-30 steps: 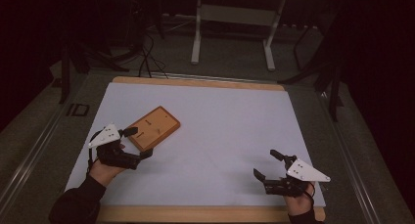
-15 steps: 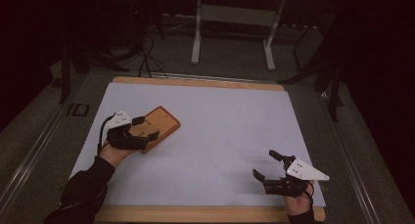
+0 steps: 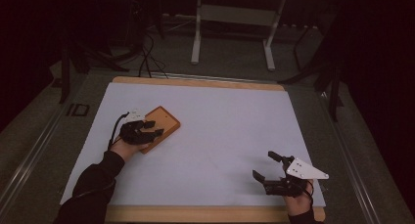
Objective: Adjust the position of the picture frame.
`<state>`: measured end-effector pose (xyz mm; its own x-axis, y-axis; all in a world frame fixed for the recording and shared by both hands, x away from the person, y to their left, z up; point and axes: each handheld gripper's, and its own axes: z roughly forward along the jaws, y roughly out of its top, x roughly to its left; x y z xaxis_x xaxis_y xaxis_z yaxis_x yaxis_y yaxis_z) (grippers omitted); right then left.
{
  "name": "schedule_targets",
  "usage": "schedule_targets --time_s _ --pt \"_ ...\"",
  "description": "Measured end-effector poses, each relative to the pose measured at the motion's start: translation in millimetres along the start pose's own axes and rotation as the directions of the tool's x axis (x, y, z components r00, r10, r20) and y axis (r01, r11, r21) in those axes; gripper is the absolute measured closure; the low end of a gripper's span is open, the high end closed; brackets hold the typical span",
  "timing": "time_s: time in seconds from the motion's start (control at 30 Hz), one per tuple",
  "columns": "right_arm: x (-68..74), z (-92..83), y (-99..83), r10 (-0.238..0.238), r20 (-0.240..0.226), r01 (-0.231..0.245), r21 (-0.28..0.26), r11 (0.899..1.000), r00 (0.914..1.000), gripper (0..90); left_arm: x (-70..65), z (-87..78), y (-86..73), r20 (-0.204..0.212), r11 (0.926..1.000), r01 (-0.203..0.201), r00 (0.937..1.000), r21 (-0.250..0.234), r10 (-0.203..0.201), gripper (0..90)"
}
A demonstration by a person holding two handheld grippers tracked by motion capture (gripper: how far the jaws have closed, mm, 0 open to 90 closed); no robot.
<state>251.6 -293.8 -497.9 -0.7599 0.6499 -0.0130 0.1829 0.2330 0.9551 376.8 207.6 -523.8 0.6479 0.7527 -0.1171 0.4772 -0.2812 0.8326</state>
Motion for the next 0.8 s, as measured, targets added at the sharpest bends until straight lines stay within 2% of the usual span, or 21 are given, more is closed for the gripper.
schedule_targets --time_s 0.13,0.2,0.23,0.3,0.4,0.8 --pt "-0.2 0.2 -0.5 0.002 -0.001 -0.002 0.01 1.0 1.0 11.3 1.7 3.3 -3.1 0.003 1.0 -0.003 1.0 0.004 0.003 55.5" --pt "-0.6 0.3 -0.5 0.0 -0.002 0.0 0.011 1.0 1.0 11.3 2.1 4.6 -4.9 0.009 0.9999 -0.01 0.9999 0.002 0.01 55.5" --pt "-1.1 0.4 -0.9 0.009 -0.006 -0.009 0.012 1.0 0.9999 11.3 2.6 4.7 -5.5 0.025 1.0 -0.002 0.9997 -0.002 0.002 62.0" --pt "-1.6 0.7 -1.3 0.01 -0.008 -0.01 0.013 1.0 0.9999 11.3 2.7 5.7 -6.0 0.028 0.9999 -0.012 0.9995 0.004 0.012 64.3" --pt "-2.6 0.9 -1.8 0.018 -0.013 -0.018 0.01 1.0 0.9997 11.4 2.5 7.8 -7.7 0.033 0.9996 -0.026 0.9991 0.009 0.026 72.5" --pt "-2.9 2.5 -3.0 0.029 -0.028 -0.028 0.027 0.999 0.9992 11.6 1.3 15.3 -12.7 0.028 0.9992 -0.041 0.9988 -0.001 0.041 80.0"
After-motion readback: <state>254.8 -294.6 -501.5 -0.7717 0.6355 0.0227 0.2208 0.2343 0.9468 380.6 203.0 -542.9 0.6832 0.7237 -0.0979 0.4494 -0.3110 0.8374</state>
